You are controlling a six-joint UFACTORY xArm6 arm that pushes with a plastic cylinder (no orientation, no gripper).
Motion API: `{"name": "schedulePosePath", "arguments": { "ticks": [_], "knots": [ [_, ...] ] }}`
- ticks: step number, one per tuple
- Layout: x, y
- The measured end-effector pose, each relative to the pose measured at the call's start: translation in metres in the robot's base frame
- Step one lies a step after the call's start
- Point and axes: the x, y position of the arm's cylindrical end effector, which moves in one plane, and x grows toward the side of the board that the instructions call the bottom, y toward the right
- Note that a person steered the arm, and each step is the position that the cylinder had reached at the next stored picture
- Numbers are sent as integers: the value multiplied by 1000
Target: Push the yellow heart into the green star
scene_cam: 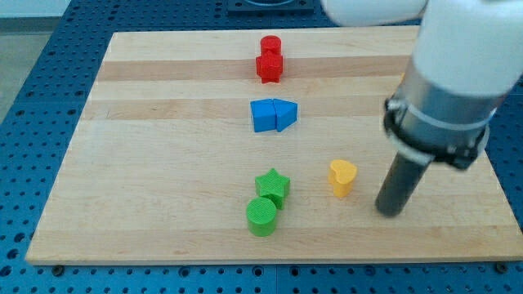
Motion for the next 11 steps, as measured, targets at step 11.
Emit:
{"name": "schedulePosePath", "arguments": {
  "ticks": [11],
  "knots": [
    [-23,-27]
  ]
}}
